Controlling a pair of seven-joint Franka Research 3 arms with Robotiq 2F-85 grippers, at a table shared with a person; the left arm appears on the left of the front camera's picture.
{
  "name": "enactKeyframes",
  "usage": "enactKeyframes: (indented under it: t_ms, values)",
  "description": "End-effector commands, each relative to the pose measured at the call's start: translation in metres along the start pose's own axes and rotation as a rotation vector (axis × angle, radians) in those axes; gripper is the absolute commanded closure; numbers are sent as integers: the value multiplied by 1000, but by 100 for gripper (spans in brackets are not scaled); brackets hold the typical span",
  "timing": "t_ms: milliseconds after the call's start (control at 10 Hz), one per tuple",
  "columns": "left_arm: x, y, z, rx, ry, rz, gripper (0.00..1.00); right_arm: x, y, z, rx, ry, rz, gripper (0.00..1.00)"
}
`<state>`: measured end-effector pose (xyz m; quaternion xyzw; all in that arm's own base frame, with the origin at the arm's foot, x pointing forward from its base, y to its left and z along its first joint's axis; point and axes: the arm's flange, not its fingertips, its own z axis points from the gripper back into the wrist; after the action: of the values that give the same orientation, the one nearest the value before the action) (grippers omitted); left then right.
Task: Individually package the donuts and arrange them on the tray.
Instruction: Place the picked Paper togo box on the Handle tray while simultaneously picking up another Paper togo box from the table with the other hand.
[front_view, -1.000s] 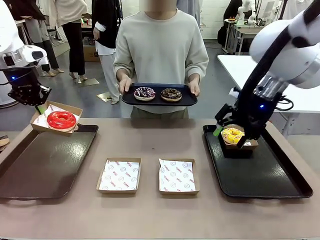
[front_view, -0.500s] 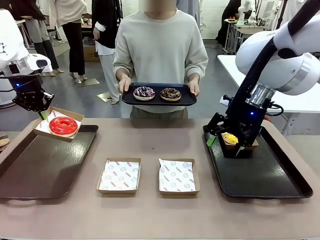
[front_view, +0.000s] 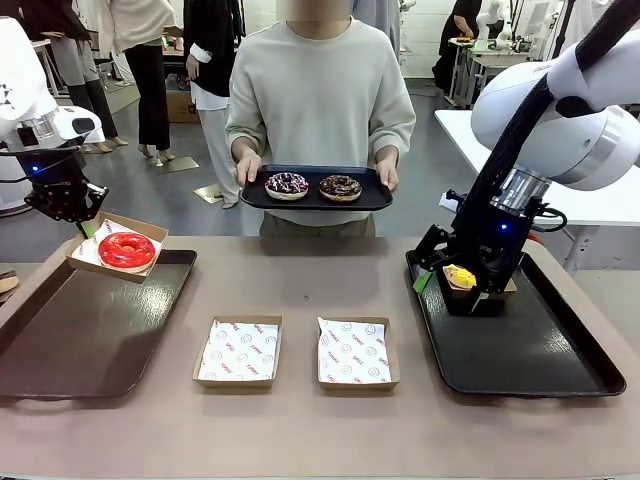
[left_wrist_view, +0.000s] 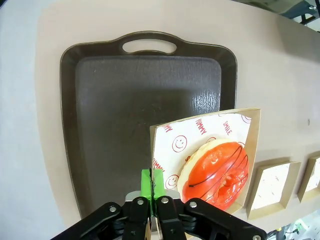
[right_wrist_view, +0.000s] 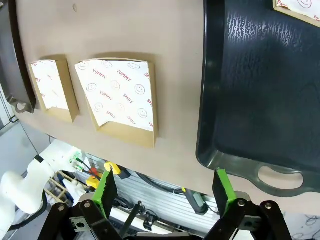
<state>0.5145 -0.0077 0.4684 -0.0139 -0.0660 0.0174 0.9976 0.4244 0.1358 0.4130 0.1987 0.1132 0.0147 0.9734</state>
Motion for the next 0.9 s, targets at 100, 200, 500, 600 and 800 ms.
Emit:
enactKeyframes:
  t_ms: [100,200,500,600,800]
  values:
    - [-1,0,3,0,-3,0,99,2,2,-2,-4,-10,3,0]
    - [0,0,0,0,0,0,99,0,0,0,0,0,0,0]
    - [0,24,-14,-42,8,11,99,1,48,-17,-236,-55,39,0]
    - [0,30,-18,-41,17,7,99,4,61,-26,-275,-60,42,0]
    - [1,33,-27,-26,-2,-44,99,10,80,-51,-336,-80,24,0]
